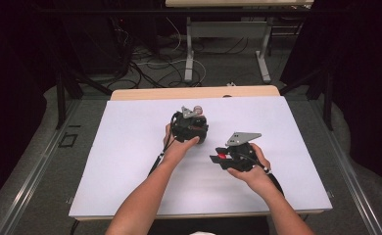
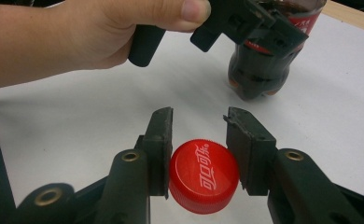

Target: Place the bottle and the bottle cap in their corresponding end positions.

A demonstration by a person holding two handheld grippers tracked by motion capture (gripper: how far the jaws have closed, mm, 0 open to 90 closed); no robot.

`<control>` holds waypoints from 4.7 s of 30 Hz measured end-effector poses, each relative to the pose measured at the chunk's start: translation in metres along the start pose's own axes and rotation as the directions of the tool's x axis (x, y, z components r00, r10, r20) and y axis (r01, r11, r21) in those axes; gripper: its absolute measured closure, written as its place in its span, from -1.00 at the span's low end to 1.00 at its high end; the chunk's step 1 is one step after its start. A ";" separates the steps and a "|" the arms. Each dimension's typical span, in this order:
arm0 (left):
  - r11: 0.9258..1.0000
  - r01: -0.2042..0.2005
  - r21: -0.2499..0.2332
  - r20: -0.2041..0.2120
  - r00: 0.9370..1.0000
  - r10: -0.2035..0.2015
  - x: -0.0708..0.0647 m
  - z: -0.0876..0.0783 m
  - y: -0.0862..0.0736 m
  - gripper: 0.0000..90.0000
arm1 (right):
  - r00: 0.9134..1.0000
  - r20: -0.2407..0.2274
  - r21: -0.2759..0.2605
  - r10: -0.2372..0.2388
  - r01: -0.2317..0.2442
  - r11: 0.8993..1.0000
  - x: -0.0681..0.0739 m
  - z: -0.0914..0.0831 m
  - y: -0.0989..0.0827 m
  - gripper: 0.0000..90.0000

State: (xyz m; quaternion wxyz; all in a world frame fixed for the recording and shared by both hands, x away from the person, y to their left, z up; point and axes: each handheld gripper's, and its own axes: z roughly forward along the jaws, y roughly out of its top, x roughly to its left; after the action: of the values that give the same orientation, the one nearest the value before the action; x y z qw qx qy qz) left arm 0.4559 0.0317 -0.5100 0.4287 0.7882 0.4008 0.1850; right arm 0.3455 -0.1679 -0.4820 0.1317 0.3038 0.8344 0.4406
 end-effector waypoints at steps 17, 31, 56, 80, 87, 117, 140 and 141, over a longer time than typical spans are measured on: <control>1.000 -0.006 0.002 -0.001 1.000 0.006 -0.002 0.001 -0.011 -0.38 | 1.000 -0.006 0.003 -0.012 0.012 1.000 0.002 0.004 -0.001 0.37; 0.999 0.046 -0.006 0.056 0.997 -0.046 0.002 -0.013 -0.013 -0.65 | 1.000 -0.024 0.047 -0.010 0.011 0.999 0.004 0.016 -0.004 0.37; 0.993 0.115 -0.031 0.100 0.989 -0.111 0.011 -0.086 -0.033 -0.99 | 0.998 -0.063 0.088 -0.026 0.032 0.996 0.014 0.045 0.005 0.37; 0.976 0.211 -0.050 0.043 0.977 -0.209 0.039 -0.127 -0.075 -0.99 | 0.997 -0.074 0.146 -0.025 0.035 0.989 0.025 0.078 -0.014 0.36; 0.973 0.223 -0.064 0.022 0.975 -0.222 0.043 -0.127 -0.077 -0.99 | 0.998 -0.059 0.138 -0.019 0.027 0.990 0.027 0.088 -0.025 0.36; 0.975 0.220 -0.045 0.008 0.976 -0.220 0.043 -0.125 -0.080 -0.99 | 0.999 -0.036 0.134 -0.029 0.034 0.990 0.023 0.098 -0.028 0.15; 0.973 0.231 -0.020 -0.034 0.972 -0.231 0.053 -0.123 -0.086 -0.99 | 1.000 0.003 0.031 -0.006 0.006 0.999 0.000 0.055 -0.007 -0.18; 0.973 0.232 -0.020 -0.036 0.972 -0.232 0.053 -0.123 -0.086 -0.99 | 1.000 0.006 0.027 0.003 -0.003 1.000 -0.002 0.052 -0.007 -0.20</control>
State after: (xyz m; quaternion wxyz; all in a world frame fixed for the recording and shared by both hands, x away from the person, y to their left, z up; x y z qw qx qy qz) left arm 0.3692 0.1650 -0.5147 0.4460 0.7289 0.4967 0.1518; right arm 0.3696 -0.1379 -0.5175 0.1292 0.3082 0.8394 0.4286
